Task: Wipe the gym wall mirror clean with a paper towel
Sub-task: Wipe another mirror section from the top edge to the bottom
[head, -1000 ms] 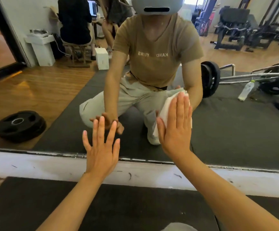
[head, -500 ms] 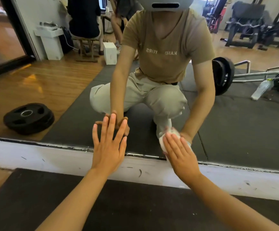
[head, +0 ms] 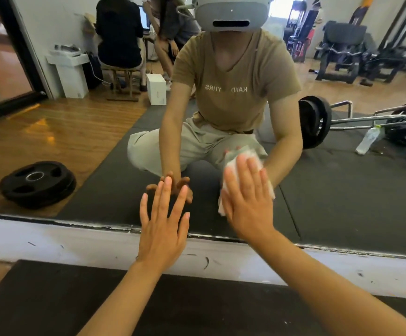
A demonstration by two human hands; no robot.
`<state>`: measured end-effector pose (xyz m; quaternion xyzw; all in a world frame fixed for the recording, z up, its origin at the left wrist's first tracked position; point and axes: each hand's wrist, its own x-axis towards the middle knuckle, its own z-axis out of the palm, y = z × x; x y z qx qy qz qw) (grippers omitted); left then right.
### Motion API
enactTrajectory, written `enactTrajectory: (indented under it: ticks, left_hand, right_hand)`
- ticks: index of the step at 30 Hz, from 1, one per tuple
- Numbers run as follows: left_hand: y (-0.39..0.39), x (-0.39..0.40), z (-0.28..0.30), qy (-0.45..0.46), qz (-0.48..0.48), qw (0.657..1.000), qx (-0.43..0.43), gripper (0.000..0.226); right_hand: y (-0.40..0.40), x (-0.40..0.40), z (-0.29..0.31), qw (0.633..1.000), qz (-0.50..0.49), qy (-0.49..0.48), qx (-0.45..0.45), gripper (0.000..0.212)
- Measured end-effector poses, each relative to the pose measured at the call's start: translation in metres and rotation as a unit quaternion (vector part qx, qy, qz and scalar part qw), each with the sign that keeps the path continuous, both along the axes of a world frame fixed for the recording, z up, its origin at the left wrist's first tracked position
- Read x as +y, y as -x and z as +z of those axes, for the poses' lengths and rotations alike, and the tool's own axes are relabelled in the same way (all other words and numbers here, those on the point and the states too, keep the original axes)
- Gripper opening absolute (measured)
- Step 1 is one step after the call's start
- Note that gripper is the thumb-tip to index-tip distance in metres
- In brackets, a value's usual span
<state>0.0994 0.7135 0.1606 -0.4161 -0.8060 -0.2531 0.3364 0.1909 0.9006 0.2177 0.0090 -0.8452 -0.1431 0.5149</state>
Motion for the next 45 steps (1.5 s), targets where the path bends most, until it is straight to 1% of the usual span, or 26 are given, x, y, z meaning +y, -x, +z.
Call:
enactTrajectory:
  ticks: [2, 5, 7, 11, 13, 16, 19, 21, 23, 25, 27, 28, 30, 31, 34, 36, 37, 39, 42, 45]
  left_hand:
    - [0.0, -0.001, 0.0, -0.004, 0.005, 1.0, -0.005, 0.069]
    - [0.002, -0.004, -0.002, 0.008, 0.017, 1.0, -0.003, 0.07]
    - [0.003, -0.004, -0.003, 0.016, 0.025, 1.0, -0.003, 0.072]
    - [0.002, -0.002, -0.004, 0.028, 0.023, 0.999, -0.006, 0.072]
    - [0.002, -0.002, -0.004, 0.037, 0.027, 0.999, 0.002, 0.071]
    - [0.004, -0.005, -0.005, 0.039, 0.039, 0.998, 0.01, 0.071]
    - [0.002, -0.001, -0.004, -0.004, 0.033, 0.999, 0.005, 0.072]
    - [0.0, -0.002, -0.006, -0.042, 0.037, 0.998, -0.003, 0.072]
    - [0.007, -0.009, -0.008, -0.071, 0.052, 0.996, -0.011, 0.071]
    - [0.019, -0.015, -0.008, -0.083, 0.069, 0.993, -0.037, 0.069]
    - [0.025, -0.018, -0.011, -0.089, 0.067, 0.992, -0.06, 0.066]
    - [0.027, -0.02, -0.013, -0.09, 0.055, 0.993, -0.06, 0.064]
    - [0.033, -0.027, -0.018, -0.073, 0.033, 0.995, -0.051, 0.065]
    - [0.037, -0.031, -0.02, -0.059, 0.03, 0.997, -0.045, 0.066]
    - [0.045, -0.042, -0.022, -0.024, 0.028, 0.999, -0.026, 0.066]
    - [0.043, -0.045, -0.019, -0.03, 0.012, 0.999, -0.034, 0.065]
    - [0.041, -0.045, -0.019, -0.043, 0.009, 0.998, -0.047, 0.065]
    - [0.04, -0.047, -0.02, -0.079, 0.016, 0.993, -0.091, 0.065]
    - [0.045, -0.055, -0.025, -0.106, 0.029, 0.986, -0.126, 0.065]
    - [0.05, -0.064, -0.024, -0.132, 0.034, 0.979, -0.149, 0.063]
  right_hand:
    - [-0.007, -0.001, -0.047, 0.996, 0.001, -0.051, -0.072, 0.073]
    - [-0.021, 0.008, -0.093, 0.974, -0.03, -0.145, -0.174, 0.094]
    - [-0.025, 0.011, -0.097, 0.963, -0.045, -0.172, -0.202, 0.096]
    - [-0.033, 0.012, -0.073, 0.949, -0.041, -0.213, -0.227, 0.086]
    - [-0.033, 0.011, -0.042, 0.956, -0.032, -0.201, -0.21, 0.081]
    - [-0.022, 0.006, 0.028, 0.981, -0.005, -0.12, -0.15, 0.076]
    - [-0.005, -0.003, 0.095, 0.998, 0.006, -0.029, -0.063, 0.07]
    - [0.004, -0.011, 0.109, 1.0, 0.018, 0.012, -0.002, 0.063]
    - [0.013, -0.018, 0.095, 0.998, 0.025, 0.042, 0.047, 0.063]
    - [0.02, -0.029, 0.054, 0.998, 0.012, 0.05, 0.044, 0.067]
    - [0.022, -0.035, 0.002, 1.0, 0.002, 0.01, -0.016, 0.072]
    - [0.021, -0.035, -0.024, 0.998, 0.001, -0.035, -0.053, 0.075]
    - [0.016, -0.031, -0.066, 0.983, -0.013, -0.136, -0.122, 0.08]
    - [0.013, -0.029, -0.079, 0.973, -0.023, -0.169, -0.157, 0.084]
    - [0.005, -0.025, -0.088, 0.942, -0.039, -0.22, -0.249, 0.095]
    - [0.003, -0.022, -0.077, 0.922, -0.049, -0.274, -0.269, 0.094]
    - [0.003, -0.021, -0.066, 0.918, -0.048, -0.288, -0.267, 0.094]
    - [0.008, -0.023, -0.035, 0.934, -0.047, -0.266, -0.234, 0.093]
    - [0.026, -0.04, 0.036, 0.976, -0.055, -0.165, -0.128, 0.08]
    - [0.037, -0.056, 0.101, 0.998, -0.032, -0.057, -0.017, 0.066]
